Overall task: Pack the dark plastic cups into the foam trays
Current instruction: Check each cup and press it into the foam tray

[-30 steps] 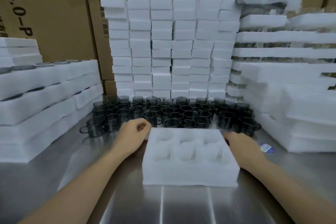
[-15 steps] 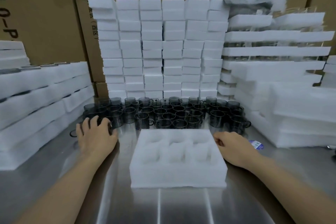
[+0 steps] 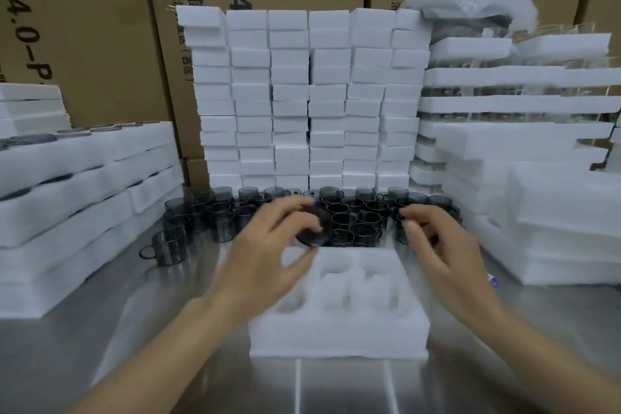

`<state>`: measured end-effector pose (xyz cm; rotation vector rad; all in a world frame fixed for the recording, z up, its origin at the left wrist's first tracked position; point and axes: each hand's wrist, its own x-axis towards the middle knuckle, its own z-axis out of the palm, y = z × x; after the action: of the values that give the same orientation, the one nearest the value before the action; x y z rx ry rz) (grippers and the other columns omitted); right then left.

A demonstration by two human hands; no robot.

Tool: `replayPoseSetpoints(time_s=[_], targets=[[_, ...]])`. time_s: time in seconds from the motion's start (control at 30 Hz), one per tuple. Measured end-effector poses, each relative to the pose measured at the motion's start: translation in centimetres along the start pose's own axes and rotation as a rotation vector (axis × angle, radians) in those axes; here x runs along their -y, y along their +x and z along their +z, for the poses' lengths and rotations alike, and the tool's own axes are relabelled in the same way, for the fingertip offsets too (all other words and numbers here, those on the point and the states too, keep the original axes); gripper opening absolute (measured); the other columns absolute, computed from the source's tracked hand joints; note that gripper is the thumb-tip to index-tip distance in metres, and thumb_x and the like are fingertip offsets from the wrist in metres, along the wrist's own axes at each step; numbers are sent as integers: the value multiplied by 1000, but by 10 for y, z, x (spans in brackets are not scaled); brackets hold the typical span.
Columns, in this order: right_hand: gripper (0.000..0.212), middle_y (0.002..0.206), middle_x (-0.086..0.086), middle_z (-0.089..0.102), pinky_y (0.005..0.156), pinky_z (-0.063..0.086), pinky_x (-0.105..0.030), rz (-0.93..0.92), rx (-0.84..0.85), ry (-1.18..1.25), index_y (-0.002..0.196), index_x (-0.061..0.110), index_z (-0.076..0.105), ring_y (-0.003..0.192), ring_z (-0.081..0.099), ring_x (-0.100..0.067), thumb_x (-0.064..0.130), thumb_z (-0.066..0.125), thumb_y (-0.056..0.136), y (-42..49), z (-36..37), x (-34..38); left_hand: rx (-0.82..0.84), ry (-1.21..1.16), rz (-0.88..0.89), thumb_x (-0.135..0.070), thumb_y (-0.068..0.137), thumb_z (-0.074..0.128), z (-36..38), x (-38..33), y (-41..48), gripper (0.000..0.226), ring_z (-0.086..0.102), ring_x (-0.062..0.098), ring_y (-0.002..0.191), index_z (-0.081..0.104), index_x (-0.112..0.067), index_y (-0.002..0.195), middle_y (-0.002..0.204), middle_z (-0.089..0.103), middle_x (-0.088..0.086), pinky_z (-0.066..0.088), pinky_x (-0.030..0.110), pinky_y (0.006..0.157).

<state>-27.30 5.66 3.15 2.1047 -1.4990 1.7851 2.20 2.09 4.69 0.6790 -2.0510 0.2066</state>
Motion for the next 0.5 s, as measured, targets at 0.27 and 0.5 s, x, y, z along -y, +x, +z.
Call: replayPoseSetpoints(time_s=[0.27, 0.5], targets=[[55, 130, 26, 65, 86, 57, -29, -218, 424, -106, 149, 55, 46, 108, 68, -5, 65, 61, 97, -10, 4, 29, 144, -48, 181, -11, 89, 82, 6, -36, -1, 34, 59, 12, 139, 72, -16, 120, 150, 61, -6, 56, 42, 105], [66, 130, 25, 62, 83, 54, -23, -202, 445, -97, 152, 51, 43, 107, 67, -5, 53, 72, 93, -14, 7, 29, 125, -155, 124, -15, 91, 82, 6, -35, -2, 51, 59, 10, 138, 58, -27, 135, 153, 57, -10, 58, 38, 103]])
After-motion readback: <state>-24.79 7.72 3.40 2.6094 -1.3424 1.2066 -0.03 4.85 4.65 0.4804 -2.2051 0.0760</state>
